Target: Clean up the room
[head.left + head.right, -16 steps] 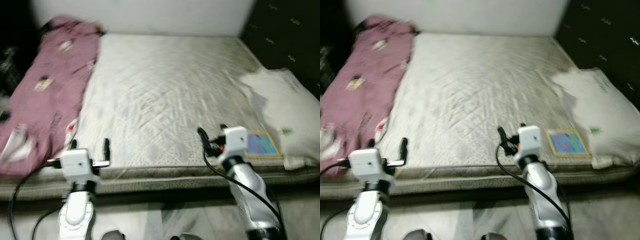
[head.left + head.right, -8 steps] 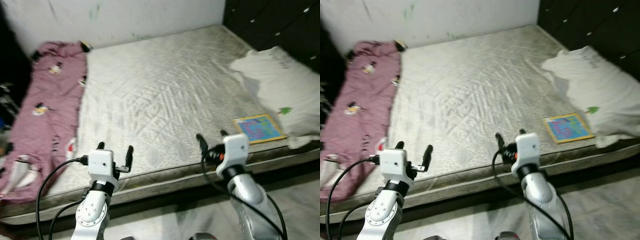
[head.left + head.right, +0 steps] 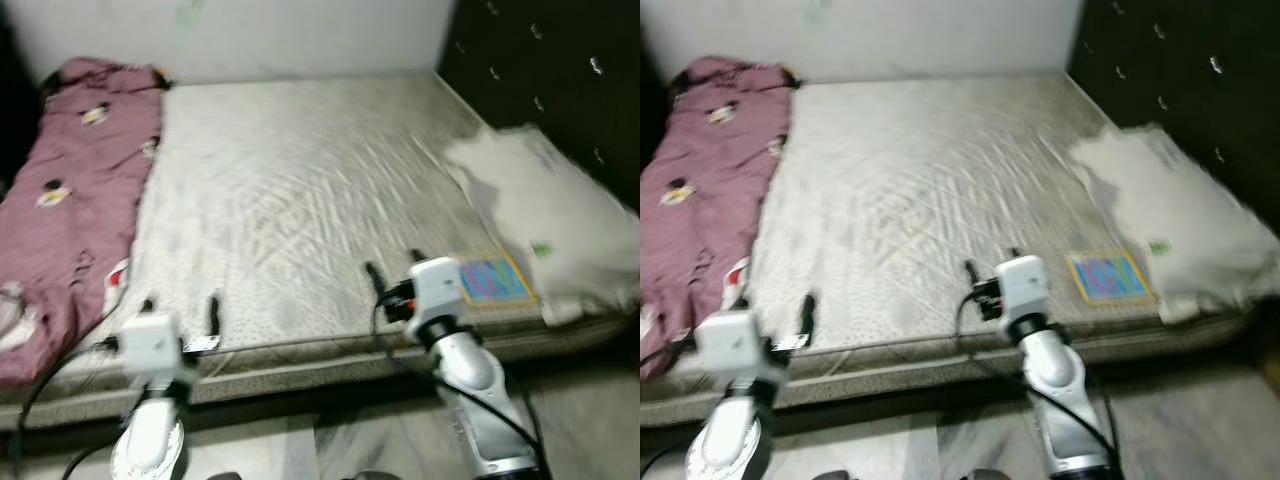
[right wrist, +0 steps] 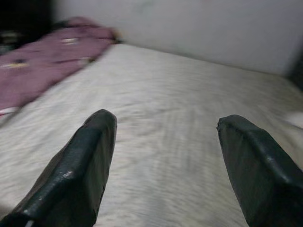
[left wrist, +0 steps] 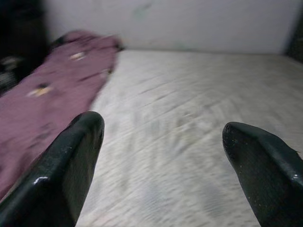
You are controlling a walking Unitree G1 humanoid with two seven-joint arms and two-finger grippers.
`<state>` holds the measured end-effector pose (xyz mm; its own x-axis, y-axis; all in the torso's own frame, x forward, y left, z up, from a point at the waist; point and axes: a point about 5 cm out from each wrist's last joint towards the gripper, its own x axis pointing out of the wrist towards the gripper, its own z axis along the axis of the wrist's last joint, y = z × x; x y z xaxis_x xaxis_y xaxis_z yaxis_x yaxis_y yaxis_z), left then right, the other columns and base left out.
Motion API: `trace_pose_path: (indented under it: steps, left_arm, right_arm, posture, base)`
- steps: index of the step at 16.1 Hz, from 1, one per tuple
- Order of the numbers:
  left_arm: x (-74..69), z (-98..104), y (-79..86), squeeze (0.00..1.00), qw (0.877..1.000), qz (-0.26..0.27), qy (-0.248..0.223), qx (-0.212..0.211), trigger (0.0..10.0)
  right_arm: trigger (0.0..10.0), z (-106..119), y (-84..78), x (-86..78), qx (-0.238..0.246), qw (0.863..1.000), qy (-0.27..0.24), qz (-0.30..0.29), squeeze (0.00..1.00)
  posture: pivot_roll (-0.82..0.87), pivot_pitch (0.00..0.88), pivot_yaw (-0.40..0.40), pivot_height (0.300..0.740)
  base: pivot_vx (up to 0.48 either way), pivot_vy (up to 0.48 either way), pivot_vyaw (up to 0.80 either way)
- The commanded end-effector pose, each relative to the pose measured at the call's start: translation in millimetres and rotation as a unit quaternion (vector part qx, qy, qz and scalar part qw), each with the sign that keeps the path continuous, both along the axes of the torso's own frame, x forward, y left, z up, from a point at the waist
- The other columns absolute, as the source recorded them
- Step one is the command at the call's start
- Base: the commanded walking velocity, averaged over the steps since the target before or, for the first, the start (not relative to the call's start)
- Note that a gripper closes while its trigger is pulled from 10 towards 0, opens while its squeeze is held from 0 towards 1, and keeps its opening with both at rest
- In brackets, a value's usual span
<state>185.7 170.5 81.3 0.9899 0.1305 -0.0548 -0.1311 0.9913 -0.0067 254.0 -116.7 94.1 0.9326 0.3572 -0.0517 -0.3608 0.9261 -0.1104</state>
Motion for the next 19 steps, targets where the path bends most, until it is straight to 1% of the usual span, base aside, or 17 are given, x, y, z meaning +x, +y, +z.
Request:
trace_pose_path:
  steps: [1,2,3,4,5,7,8,9,11,12,13,14,15,16,17,18,19]
  left_arm:
    - [-0.8,10,2.6,0.00,1.000,-0.003,-0.014,0.014,10.0]
    - [-3.7,6,3.6,0.00,1.000,-0.010,-0.005,0.023,10.0]
    - [-3.6,4,4.4,0.00,0.999,-0.017,0.000,0.028,10.0]
    - [-3.3,4,7.3,0.00,0.999,-0.015,0.000,0.039,10.0]
    - [-2.1,7,17.2,0.00,0.999,0.002,-0.003,0.049,10.0]
    - [0.9,9,27.7,0.00,0.999,0.021,-0.002,0.045,10.0]
    - [3.6,10,27.2,0.00,0.999,0.015,-0.005,0.044,10.0]
    - [14.6,13,21.8,0.00,0.999,-0.007,-0.013,0.042,10.0]
    - [26.5,15,14.4,0.00,0.999,-0.023,-0.024,0.028,10.0]
    - [37.5,18,7.6,0.00,0.999,-0.024,-0.039,0.023,10.0]
    - [43.0,21,4.7,0.00,0.998,-0.022,-0.046,0.025,10.0]
    - [44.7,24,3.1,0.00,0.998,-0.020,-0.056,0.028,10.0]
    - [43.3,24,3.8,0.00,0.998,-0.012,-0.057,0.023,10.0]
    - [38.7,21,4.9,0.00,0.999,-0.001,-0.047,0.010,10.0]
    - [36.9,20,5.5,0.00,0.999,0.003,-0.045,0.007,10.0]
    - [32.5,22,7.8,0.00,0.999,0.011,-0.053,0.005,10.0]
    - [31.1,22,8.8,0.00,0.998,0.015,-0.053,0.003,10.0]
  right_arm:
    - [10.0,-6,8.1,-8.7,-0.008,0.999,0.009,0.032,0.00]
    - [10.0,-5,10.2,-11.1,-0.004,0.999,0.005,0.032,0.00]
    - [10.0,-6,10.3,-7.1,0.000,1.000,0.004,0.019,0.00]
    - [10.0,-8,9.6,2.0,0.005,1.000,0.002,-0.011,0.00]
    - [10.0,-7,9.8,15.2,0.023,0.999,-0.001,-0.049,0.00]
    - [10.0,1,10.4,20.3,0.043,0.996,-0.013,-0.072,0.00]
    - [10.0,3,8.4,20.0,0.041,0.996,-0.018,-0.073,0.00]
    - [10.0,6,-1.4,21.3,0.044,0.995,-0.022,-0.087,0.00]
    - [10.0,10,-9.0,21.6,0.034,0.994,-0.035,-0.095,0.00]
    - [10.0,21,-16.2,25.5,0.029,0.992,-0.064,-0.100,0.00]
    - [10.0,26,-18.1,31.6,0.026,0.992,-0.076,-0.098,0.00]
    - [10.0,28,-19.6,34.6,0.025,0.992,-0.078,-0.097,0.00]
    - [10.0,28,-19.8,35.0,0.024,0.993,-0.077,-0.091,0.00]
    - [10.0,25,-19.4,33.3,0.025,0.994,-0.069,-0.085,0.00]
    - [10.0,23,-19.0,32.3,0.025,0.994,-0.066,-0.084,0.00]
    - [10.0,21,-16.8,31.7,0.031,0.994,-0.061,-0.081,0.00]
    - [10.0,20,-16.3,31.7,0.035,0.995,-0.058,-0.080,0.00]
  posture:
    - [0.12,0.000,-0.020,0.740]
    - [0.13,0.000,-0.022,0.740]
    - [0.14,0.000,-0.021,0.740]
    - [0.16,0.000,-0.012,0.740]
    - [0.16,0.000,0.008,0.740]
    - [0.13,0.000,0.034,0.740]
    - [0.11,0.000,0.042,0.740]
    - [0.06,0.000,0.054,0.740]
    - [0.01,0.000,0.055,0.740]
    - [-0.02,0.000,0.051,0.740]
    - [-0.02,0.000,0.047,0.740]
    - [-0.02,0.000,0.033,0.740]
    - [-0.01,0.000,0.017,0.740]
    - [0.01,0.000,0.004,0.740]
    - [0.02,0.000,-0.002,0.740]
    - [0.04,0.000,-0.010,0.740]
    - [0.05,0.000,-0.008,0.740]
  base:
    - [0.000,0.000,0.00]
    - [0.000,0.000,0.00]
    - [0.000,0.000,0.00]
    - [0.000,0.000,0.00]
    - [0.000,0.000,0.00]
    - [0.000,0.000,0.00]
    - [0.000,0.000,0.00]
    - [0.000,0.000,0.00]
    - [0.000,0.000,0.00]
    - [0.000,0.000,0.00]
    - [0.000,0.000,0.00]
    - [0.000,0.000,0.00]
    - [0.000,0.000,0.00]
    - [0.000,0.000,0.00]
    - [0.000,0.000,0.00]
    - [0.000,0.000,0.00]
    - [0.000,0.000,0.00]
